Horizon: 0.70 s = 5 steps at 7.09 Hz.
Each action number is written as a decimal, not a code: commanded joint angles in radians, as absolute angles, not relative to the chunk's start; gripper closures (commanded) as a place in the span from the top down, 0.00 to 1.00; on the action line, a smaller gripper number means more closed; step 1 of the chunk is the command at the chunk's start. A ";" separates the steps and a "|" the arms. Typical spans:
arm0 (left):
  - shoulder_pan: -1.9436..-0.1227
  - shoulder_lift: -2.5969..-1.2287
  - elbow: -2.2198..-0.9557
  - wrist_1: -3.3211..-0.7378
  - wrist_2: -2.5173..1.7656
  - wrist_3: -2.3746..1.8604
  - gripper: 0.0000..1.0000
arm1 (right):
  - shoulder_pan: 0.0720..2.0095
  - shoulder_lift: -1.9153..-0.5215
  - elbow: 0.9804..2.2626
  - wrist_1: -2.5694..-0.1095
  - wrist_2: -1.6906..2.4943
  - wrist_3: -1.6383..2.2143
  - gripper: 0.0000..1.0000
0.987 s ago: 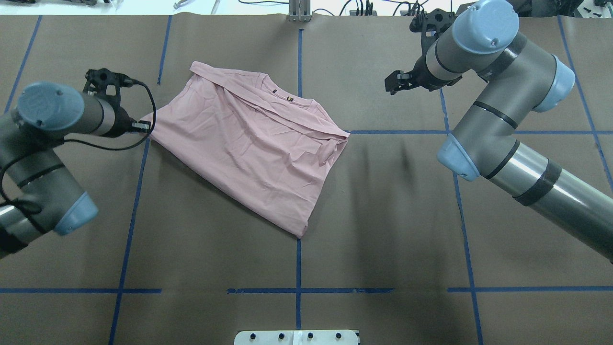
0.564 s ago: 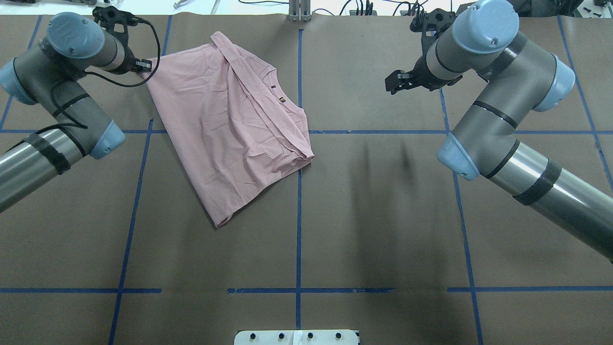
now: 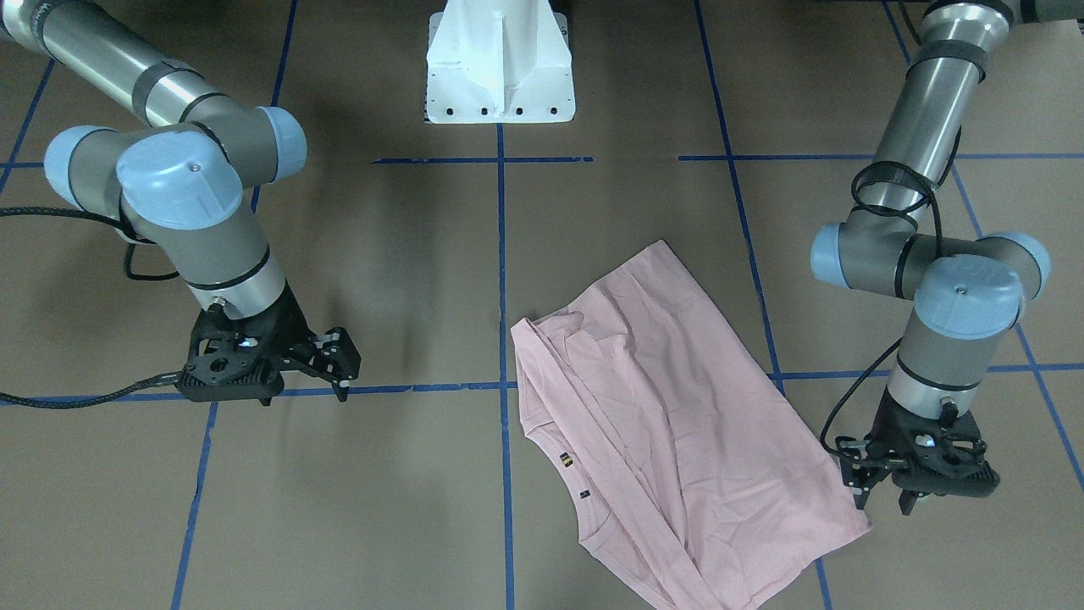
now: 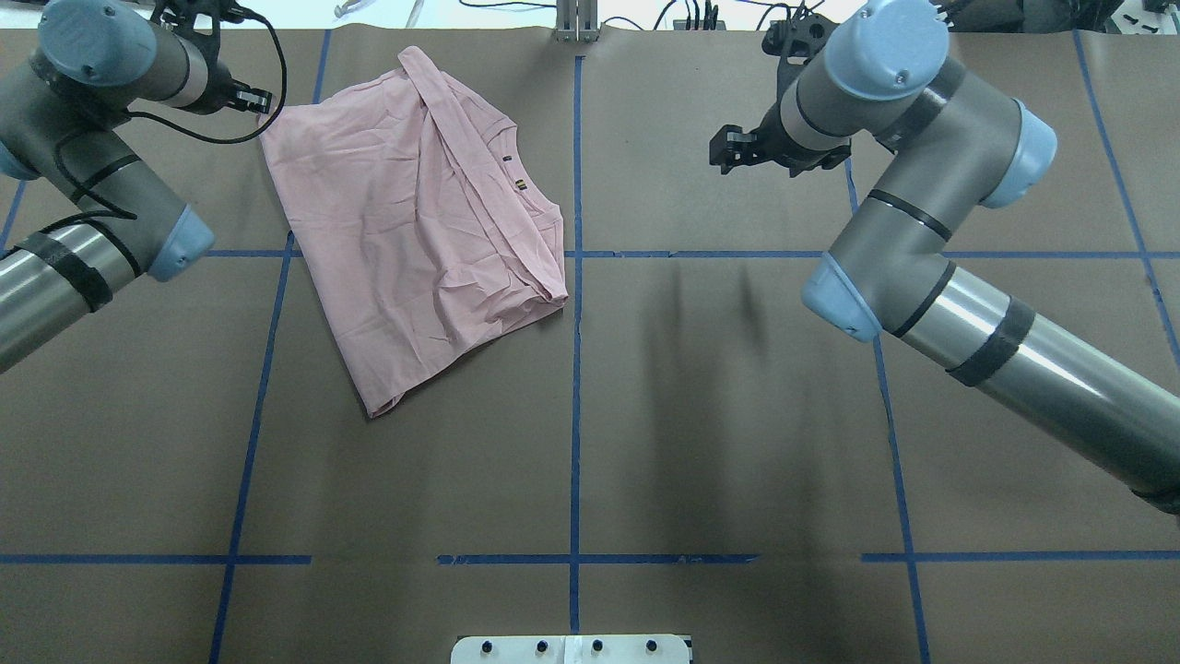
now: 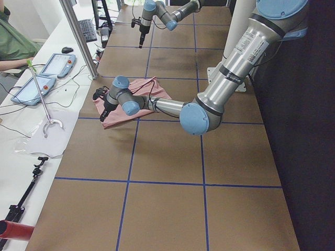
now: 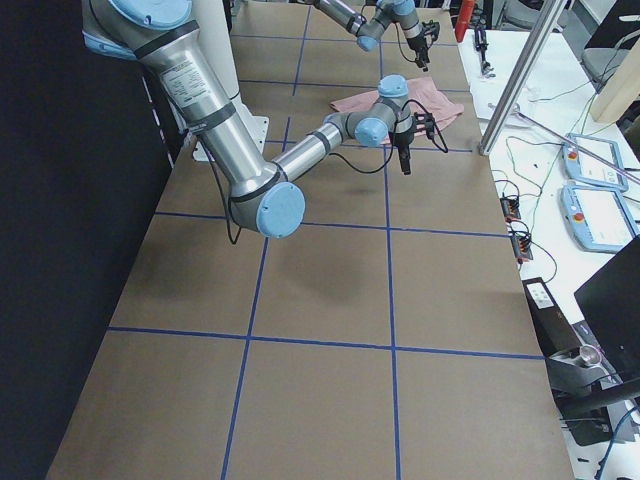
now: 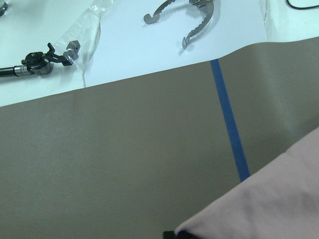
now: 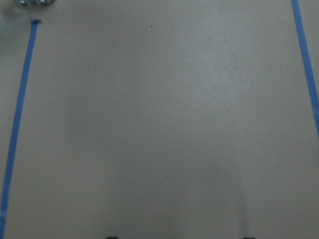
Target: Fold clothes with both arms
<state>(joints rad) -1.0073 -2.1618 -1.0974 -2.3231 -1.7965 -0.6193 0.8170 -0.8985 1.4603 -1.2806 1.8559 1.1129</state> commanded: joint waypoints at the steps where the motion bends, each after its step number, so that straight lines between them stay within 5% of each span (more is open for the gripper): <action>1: -1.011 -2.115 -1.176 -2.330 -1.851 -0.620 1.00 | 0.721 -0.696 1.196 -1.083 1.723 1.425 0.74; 5: -1.009 -2.115 -1.177 -2.332 -1.852 -0.626 1.00 | 0.600 -0.485 0.864 -1.023 1.578 1.560 0.61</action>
<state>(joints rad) -1.0096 -2.1152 -1.1760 -2.3315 -1.8513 -0.6250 0.6172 -0.5412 0.9576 -1.0192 1.5906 1.5554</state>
